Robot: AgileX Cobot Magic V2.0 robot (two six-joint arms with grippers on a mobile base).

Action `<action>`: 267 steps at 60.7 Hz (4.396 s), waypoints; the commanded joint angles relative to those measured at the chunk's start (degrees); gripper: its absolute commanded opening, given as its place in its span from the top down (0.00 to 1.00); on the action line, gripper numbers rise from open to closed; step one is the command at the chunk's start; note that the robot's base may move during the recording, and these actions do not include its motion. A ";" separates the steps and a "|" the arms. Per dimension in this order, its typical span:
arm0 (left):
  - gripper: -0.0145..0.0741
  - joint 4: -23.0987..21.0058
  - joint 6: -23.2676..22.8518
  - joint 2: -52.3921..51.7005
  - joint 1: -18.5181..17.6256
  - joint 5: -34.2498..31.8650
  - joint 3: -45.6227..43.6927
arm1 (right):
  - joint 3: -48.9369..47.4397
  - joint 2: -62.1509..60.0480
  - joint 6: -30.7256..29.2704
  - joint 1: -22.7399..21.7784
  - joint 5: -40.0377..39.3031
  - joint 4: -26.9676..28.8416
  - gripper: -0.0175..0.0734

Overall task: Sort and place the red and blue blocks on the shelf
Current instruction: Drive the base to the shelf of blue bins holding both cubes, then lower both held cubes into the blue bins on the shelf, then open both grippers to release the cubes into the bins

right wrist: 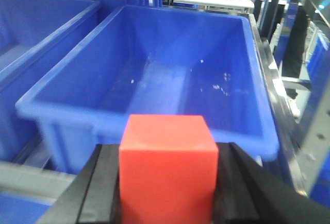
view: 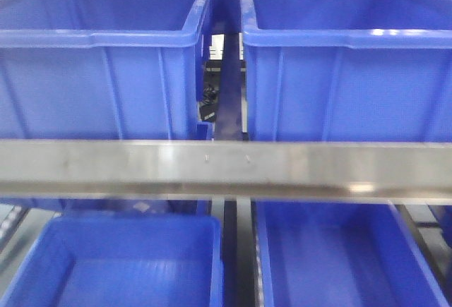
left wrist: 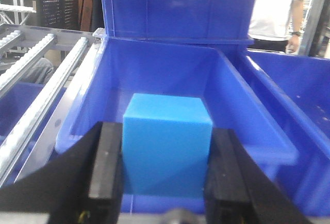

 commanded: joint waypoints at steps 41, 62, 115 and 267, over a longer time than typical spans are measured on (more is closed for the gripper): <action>0.70 -0.12 -0.40 0.38 0.03 -5.34 -1.71 | -1.56 0.18 -0.10 -0.28 -5.19 -0.48 0.69; 0.70 -0.12 -0.40 0.38 0.03 -5.34 -1.71 | -1.56 0.18 -0.10 -0.28 -5.19 -0.48 0.69; 0.70 -0.47 -0.40 0.38 0.03 -6.71 -1.71 | -1.56 0.18 -0.10 -0.28 -5.19 -0.18 0.69; 0.70 -1.04 6.16 34.64 -11.30 -19.52 -16.20 | -15.00 27.83 -0.37 2.36 -12.01 4.50 0.73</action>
